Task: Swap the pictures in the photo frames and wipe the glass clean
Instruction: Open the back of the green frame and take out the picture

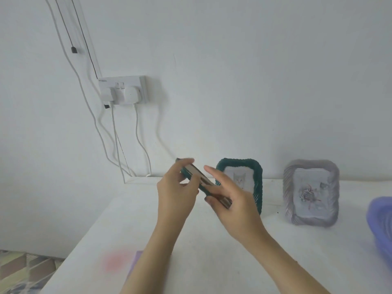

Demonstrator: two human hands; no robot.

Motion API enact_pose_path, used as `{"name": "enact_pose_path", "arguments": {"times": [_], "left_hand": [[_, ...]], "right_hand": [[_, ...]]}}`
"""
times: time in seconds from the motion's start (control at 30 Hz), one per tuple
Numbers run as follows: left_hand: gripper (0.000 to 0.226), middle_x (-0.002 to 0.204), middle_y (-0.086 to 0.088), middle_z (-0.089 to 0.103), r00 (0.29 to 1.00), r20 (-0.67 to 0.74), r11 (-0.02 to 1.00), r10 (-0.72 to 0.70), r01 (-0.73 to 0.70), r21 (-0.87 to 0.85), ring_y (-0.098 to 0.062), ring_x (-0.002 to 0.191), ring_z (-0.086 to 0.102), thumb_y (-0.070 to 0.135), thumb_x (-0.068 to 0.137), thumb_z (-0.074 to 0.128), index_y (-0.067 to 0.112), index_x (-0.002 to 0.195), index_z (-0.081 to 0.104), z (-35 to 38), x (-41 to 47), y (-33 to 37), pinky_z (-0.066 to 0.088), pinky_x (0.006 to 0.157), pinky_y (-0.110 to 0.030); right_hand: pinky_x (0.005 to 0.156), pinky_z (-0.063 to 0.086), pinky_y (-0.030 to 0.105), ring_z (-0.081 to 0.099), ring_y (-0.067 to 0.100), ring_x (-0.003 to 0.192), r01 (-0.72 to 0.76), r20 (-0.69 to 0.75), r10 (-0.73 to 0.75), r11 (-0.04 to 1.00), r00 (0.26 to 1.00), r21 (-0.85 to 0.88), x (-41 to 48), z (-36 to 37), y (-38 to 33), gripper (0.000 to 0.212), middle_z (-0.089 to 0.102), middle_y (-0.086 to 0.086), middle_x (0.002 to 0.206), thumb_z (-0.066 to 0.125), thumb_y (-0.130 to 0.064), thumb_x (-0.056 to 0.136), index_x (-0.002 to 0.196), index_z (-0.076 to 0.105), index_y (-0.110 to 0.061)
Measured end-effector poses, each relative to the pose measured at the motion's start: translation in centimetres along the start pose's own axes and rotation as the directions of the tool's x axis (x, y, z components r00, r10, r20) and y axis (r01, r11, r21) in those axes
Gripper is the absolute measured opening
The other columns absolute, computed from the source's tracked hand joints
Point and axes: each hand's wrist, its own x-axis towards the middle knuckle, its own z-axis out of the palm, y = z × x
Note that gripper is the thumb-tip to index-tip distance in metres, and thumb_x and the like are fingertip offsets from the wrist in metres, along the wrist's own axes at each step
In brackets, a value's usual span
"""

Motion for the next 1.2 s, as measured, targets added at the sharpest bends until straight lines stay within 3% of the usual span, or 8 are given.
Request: {"name": "enact_pose_path", "arguments": {"times": [0.1, 0.2, 0.33, 0.4, 0.63, 0.83, 0.93, 1.2], "left_hand": [[0.041, 0.092, 0.003, 0.071, 0.998, 0.043, 0.998, -0.045, 0.044, 0.033, -0.024, 0.088, 0.066, 0.005, 0.078, 0.049, 0.040, 0.094, 0.065, -0.1, -0.1, -1.4, 0.055, 0.079, -0.046], [0.048, 0.100, 0.001, 0.070, 0.988, 0.124, 0.996, -0.088, 0.088, 0.004, -0.025, 0.090, 0.065, -0.003, 0.083, 0.045, 0.040, 0.096, 0.064, -0.8, -0.1, -2.7, 0.055, 0.080, -0.047], [0.042, 0.092, -0.005, 0.071, 0.957, 0.245, 0.968, -0.154, 0.195, -0.157, -0.017, 0.074, 0.065, -0.007, 0.090, 0.039, 0.025, 0.107, 0.062, -2.0, -0.6, -3.5, 0.055, 0.065, -0.029], [0.041, 0.089, -0.003, 0.071, 0.940, 0.303, 0.954, -0.158, 0.225, -0.200, -0.016, 0.073, 0.064, -0.006, 0.092, 0.038, 0.023, 0.110, 0.061, -2.1, -1.0, -4.1, 0.054, 0.064, -0.026], [0.034, 0.093, -0.002, 0.071, 0.869, 0.453, 0.920, -0.199, 0.325, -0.219, -0.016, 0.075, 0.066, 0.001, 0.094, 0.044, 0.024, 0.113, 0.059, -1.0, -2.4, -6.8, 0.054, 0.065, -0.026], [0.056, 0.119, 0.004, 0.058, 0.797, 0.535, 0.953, -0.281, 0.298, 0.056, -0.018, 0.101, 0.062, 0.012, 0.071, 0.079, 0.031, 0.117, 0.053, 0.7, -3.6, -10.3, 0.055, 0.080, -0.028], [0.072, 0.124, 0.007, 0.053, 0.776, 0.563, 0.958, -0.285, 0.216, 0.187, -0.011, 0.097, 0.059, 0.009, 0.066, 0.082, 0.028, 0.125, 0.047, 1.6, -4.7, -12.1, 0.051, 0.075, -0.017], [0.080, 0.129, 0.009, 0.052, 0.788, 0.568, 0.929, -0.238, 0.014, 0.369, -0.015, 0.120, 0.046, 0.039, 0.060, 0.076, 0.032, 0.132, 0.043, 3.0, -6.2, -14.6, 0.040, 0.103, -0.037]], "right_hand": [[0.083, 0.043, 0.005, 0.062, -0.005, 0.098, 0.003, 0.070, 0.004, 0.995, 0.998, -0.103, -1.1, -0.7, 0.0, 0.059, 0.068, -0.015, 0.106, 0.064, -0.012, 0.085, 0.132, 0.042, -0.041], [0.075, 0.044, 0.010, 0.062, 0.005, 0.091, 0.005, -0.095, -0.022, 0.984, 0.995, -0.179, -2.0, -2.1, 0.5, 0.042, 0.068, -0.018, 0.099, 0.057, -0.021, 0.087, 0.126, 0.050, -0.036], [0.086, 0.043, 0.018, 0.054, 0.003, 0.104, -0.165, -0.221, 0.108, 0.953, 0.969, -0.254, -3.1, -3.6, 2.8, 0.038, 0.055, -0.027, 0.113, 0.056, -0.023, 0.089, 0.125, 0.051, -0.034], [0.084, 0.039, 0.009, 0.053, -0.002, 0.100, -0.255, -0.209, 0.208, 0.938, 0.956, -0.233, -4.0, -3.9, 3.9, 0.042, 0.049, -0.033, 0.112, 0.057, -0.018, 0.089, 0.124, 0.048, -0.039], [0.067, 0.041, 0.001, 0.059, 0.005, 0.070, -0.432, -0.299, 0.394, 0.899, 0.869, -0.070, -7.0, -4.3, 5.7, 0.041, 0.068, -0.001, 0.076, 0.059, -0.005, 0.085, 0.118, 0.058, -0.028], [0.062, 0.038, -0.002, 0.059, 0.002, 0.073, -0.577, -0.323, 0.516, 0.807, 0.793, -0.127, -9.7, -3.9, 6.8, 0.045, 0.067, -0.002, 0.077, 0.061, -0.005, 0.081, 0.120, 0.056, -0.027], [0.059, 0.037, -0.002, 0.056, 0.001, 0.068, -0.642, -0.308, 0.579, 0.748, 0.755, -0.167, -11.4, -3.5, 7.4, 0.048, 0.062, -0.007, 0.076, 0.062, -0.004, 0.078, 0.122, 0.055, -0.022], [0.072, 0.041, 0.022, 0.057, 0.011, 0.078, -0.650, -0.280, 0.586, 0.679, 0.760, -0.341, -13.5, -3.5, 8.3, 0.053, 0.057, -0.008, 0.084, 0.058, -0.008, 0.080, 0.129, 0.047, -0.025]]}}
